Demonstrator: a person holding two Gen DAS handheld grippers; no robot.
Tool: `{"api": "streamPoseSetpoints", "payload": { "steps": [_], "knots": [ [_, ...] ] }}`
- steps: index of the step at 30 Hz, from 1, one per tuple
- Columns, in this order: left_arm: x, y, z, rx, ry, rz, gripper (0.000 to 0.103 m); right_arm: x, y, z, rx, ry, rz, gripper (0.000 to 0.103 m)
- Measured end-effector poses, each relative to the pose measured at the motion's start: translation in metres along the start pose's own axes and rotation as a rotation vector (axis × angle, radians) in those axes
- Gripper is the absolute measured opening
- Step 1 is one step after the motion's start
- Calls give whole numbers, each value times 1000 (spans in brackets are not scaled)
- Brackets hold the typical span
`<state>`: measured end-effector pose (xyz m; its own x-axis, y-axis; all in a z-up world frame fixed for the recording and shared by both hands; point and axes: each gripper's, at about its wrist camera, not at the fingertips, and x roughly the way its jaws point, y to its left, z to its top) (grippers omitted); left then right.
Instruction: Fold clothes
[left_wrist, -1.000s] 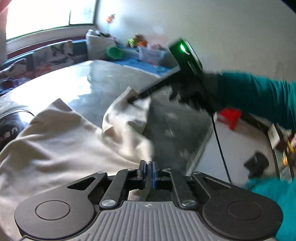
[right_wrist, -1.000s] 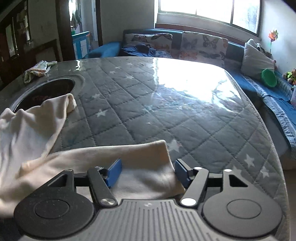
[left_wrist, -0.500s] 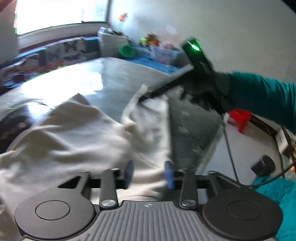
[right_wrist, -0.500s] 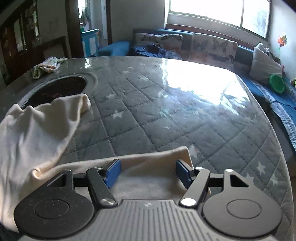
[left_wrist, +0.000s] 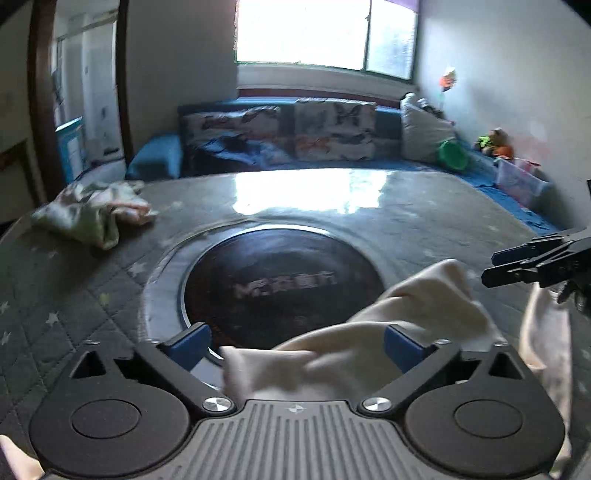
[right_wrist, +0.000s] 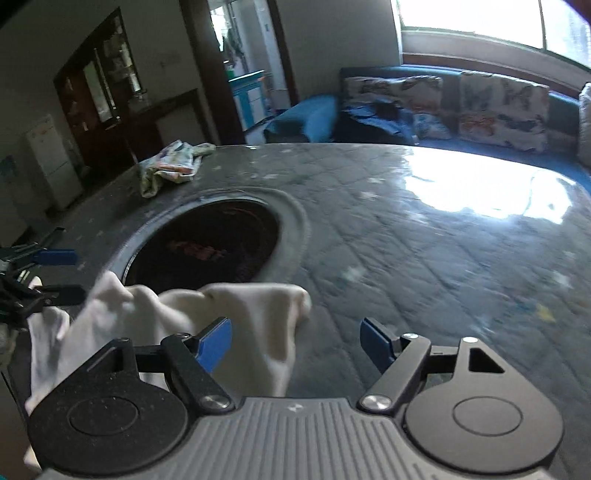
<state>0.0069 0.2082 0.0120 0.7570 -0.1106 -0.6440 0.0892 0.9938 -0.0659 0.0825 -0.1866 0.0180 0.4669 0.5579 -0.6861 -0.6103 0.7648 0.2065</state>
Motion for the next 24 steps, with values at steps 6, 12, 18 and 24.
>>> {"api": "streamPoseSetpoints", "payload": {
  "steps": [6,12,18,24],
  "knots": [
    [22,12,-2,-24,61,-1,102,38,15,15,-43,33,33,82],
    [34,19,-2,-75,102,-28,83,58,20,17,-73,68,46,80],
    [40,20,-4,-92,127,-6,37,64,20,14,-75,94,55,60],
    [19,20,-3,-106,58,-15,10,52,20,12,-58,64,87,20]
  ]
}}
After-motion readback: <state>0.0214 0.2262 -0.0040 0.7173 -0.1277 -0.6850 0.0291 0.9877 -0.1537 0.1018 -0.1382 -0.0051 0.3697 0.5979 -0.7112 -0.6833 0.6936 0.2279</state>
